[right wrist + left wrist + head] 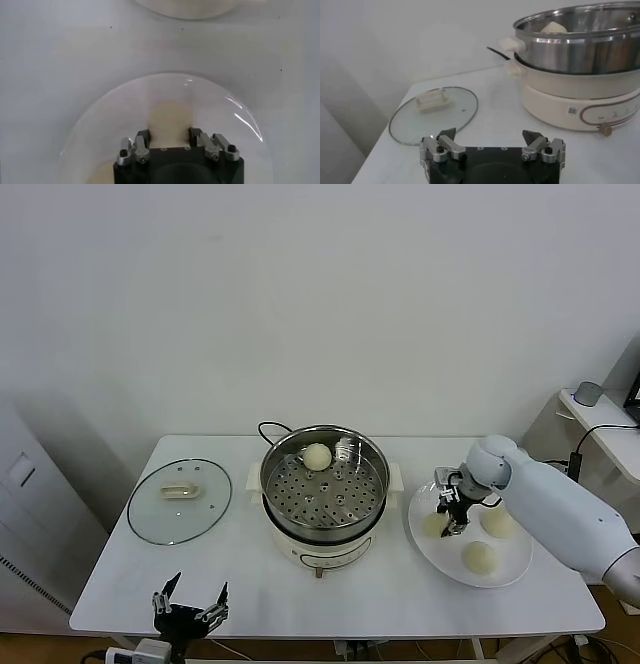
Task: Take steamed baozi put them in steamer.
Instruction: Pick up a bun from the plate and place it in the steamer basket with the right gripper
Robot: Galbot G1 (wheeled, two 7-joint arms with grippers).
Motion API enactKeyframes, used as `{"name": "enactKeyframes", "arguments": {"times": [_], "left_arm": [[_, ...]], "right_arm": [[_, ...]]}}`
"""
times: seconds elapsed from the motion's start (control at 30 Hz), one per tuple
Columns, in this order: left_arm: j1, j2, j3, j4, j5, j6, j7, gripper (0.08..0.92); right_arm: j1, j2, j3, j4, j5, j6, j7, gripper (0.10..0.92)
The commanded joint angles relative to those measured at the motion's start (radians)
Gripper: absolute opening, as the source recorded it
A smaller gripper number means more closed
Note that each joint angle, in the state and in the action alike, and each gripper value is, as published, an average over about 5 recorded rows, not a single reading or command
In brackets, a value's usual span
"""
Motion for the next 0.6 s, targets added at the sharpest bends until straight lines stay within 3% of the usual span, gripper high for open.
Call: {"name": "enactKeyframes", "arguments": {"times": [0.03,0.33,0.6], "left_arm": [[-0.016,-0.04,0.005,0.002,0.018,0.003,-0.001,0.823],[-0.043,-0.035,0.012,-0.007,0.021,0.015,-0.011,0.823],[-0.062,-0.03,0.012,-0.016,0.021,0.024,-0.011,0.823]], "right_arm": [[0.305,-0.129,-0.253,0.112,0.229,-0.072,-0.014,0.484],[0.93,-0.095,-0.78,0.169,0.621,-0.189,-0.035,0.482],[1.047,0.124,-0.871,0.14,0.773,-0.262,-0.023,0.483]]}}
